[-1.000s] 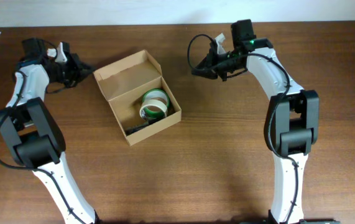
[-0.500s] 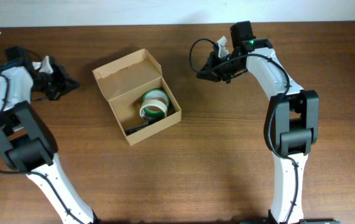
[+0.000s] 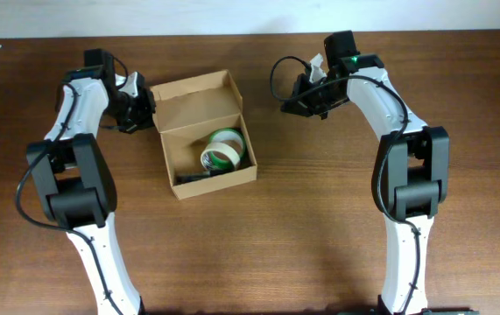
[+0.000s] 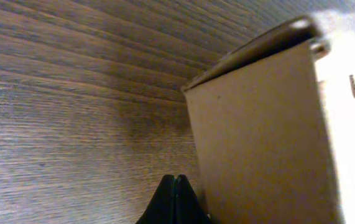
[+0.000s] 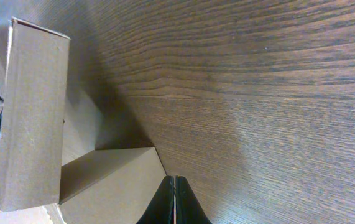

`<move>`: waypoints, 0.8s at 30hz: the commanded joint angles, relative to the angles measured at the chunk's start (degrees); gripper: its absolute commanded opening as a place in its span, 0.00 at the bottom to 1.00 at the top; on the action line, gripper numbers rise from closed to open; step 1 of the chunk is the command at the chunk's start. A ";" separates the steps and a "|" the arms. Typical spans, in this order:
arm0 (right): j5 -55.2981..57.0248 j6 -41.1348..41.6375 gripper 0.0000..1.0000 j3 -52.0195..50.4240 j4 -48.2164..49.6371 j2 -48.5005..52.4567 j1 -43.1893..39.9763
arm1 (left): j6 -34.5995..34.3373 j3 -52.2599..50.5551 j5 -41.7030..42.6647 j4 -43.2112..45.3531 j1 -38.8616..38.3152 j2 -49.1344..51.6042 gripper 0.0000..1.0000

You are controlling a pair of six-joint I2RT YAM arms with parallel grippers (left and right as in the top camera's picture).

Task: Pack container

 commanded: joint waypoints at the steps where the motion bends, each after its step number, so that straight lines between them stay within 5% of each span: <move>1: -0.74 -3.02 0.04 0.35 0.50 -0.81 0.33 | 2.36 0.15 1.57 1.42 0.52 0.52 0.02; 6: -1.29 -5.62 0.04 0.35 1.33 -0.81 0.26 | 8.07 0.17 12.92 6.80 0.52 0.52 0.02; 24: -6.08 -8.63 0.04 0.35 2.86 -0.81 0.33 | 9.55 0.17 39.95 14.73 0.42 0.52 0.02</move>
